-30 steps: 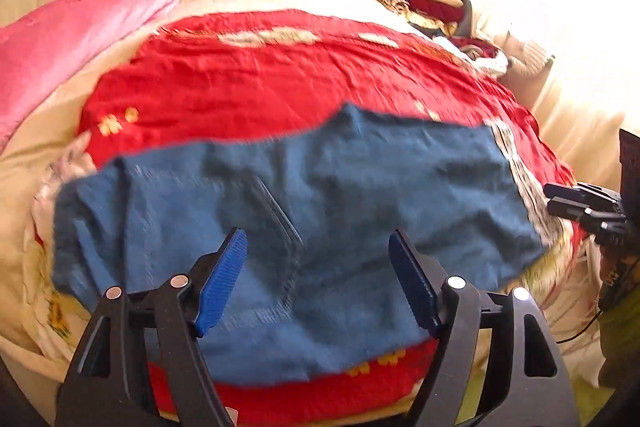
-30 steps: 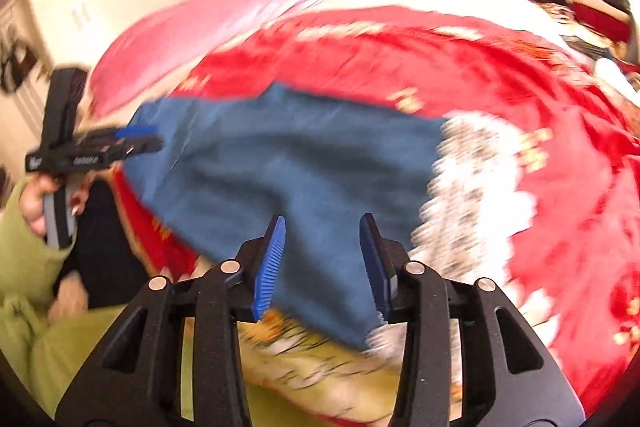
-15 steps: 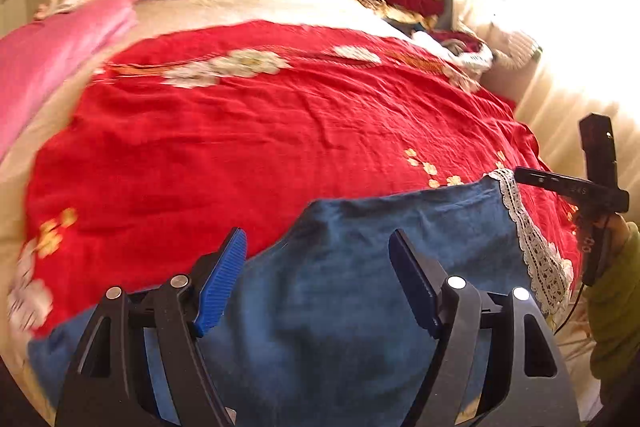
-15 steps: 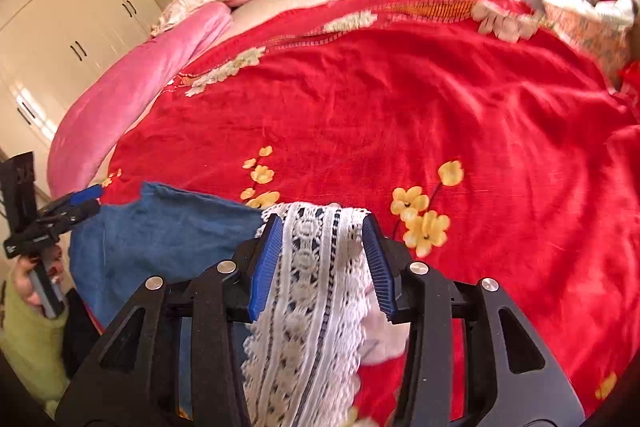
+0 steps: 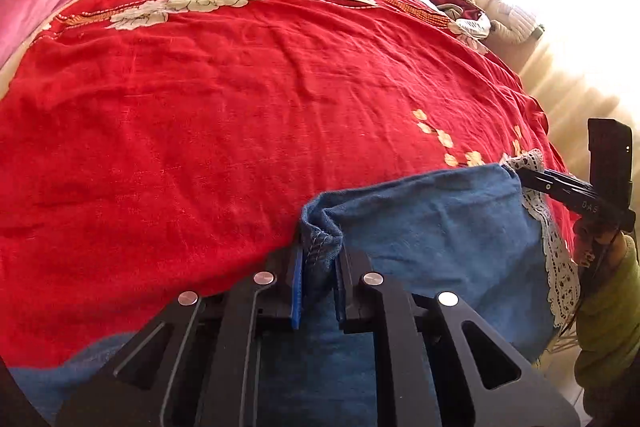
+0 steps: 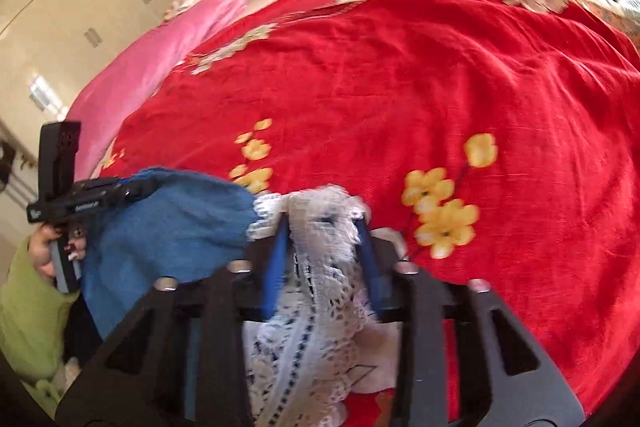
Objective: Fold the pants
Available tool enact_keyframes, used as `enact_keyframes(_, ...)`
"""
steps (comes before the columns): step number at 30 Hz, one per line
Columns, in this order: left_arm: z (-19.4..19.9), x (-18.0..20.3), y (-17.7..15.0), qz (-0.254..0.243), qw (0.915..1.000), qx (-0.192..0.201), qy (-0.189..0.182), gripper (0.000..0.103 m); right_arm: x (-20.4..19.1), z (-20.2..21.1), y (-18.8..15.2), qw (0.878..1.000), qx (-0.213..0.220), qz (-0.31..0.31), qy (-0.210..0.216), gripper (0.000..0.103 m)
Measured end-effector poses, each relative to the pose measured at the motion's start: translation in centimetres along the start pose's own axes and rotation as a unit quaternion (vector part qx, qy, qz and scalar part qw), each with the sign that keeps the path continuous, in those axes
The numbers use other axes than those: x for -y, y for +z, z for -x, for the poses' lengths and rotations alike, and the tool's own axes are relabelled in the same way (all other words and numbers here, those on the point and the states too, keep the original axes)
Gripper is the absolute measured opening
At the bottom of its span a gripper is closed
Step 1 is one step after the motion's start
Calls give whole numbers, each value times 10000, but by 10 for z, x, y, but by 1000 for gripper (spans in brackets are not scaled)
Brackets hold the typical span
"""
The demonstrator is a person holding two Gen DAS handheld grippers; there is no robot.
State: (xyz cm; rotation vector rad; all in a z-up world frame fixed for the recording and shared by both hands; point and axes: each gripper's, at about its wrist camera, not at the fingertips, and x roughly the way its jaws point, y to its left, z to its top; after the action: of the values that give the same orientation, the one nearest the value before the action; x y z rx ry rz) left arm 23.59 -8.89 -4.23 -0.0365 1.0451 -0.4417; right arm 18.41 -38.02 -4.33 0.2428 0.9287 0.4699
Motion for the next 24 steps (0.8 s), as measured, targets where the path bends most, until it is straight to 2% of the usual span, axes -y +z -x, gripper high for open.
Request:
enact_keyframes(2, 13, 2, 1, -45, 9995, 311, 67, 6, -8, 9, -2, 9997, 172, 186, 8, 14)
enact_keyframes(4, 29, 3, 5, -36, 9977, 665, 98, 6, -14, 30, 1, 9978, 560, 344, 30, 14)
enact_keyframes(7, 34, 7, 14, -63, 9968, 783, 112, 6, -23, 42, 11, 9930, 889, 725, -272, 14)
enact_keyframes(10, 17, 12, 13, -182, 9961, 743, 445, 6, -25, 21, 20, 9907, 615, 1013, -665, 14)
enact_keyframes(13, -1, 9, 9, -154, 9967, 593, 540, 7, -17, -4, 18, 9901, 236, 1018, -937, 16)
enact_keyframes(16, -12, 6, 1, -187, 9963, 495, 682, 13, -14, -11, 14, 9869, 250, 1071, -1179, 23)
enact_keyframes(18, -14, 3, -1, -153, 9961, 536, 687, 16, -12, -12, 11, 9850, 283, 1061, -1332, 36)
enact_keyframes(21, -2, -2, -3, -15, 9954, 612, 732, 36, -12, -3, 12, 9830, 303, 1008, -1501, 42)
enact_keyframes(24, 27, -5, -9, 101, 9931, 924, 709, 41, -21, 24, 8, 9801, 569, 1026, -1603, 49)
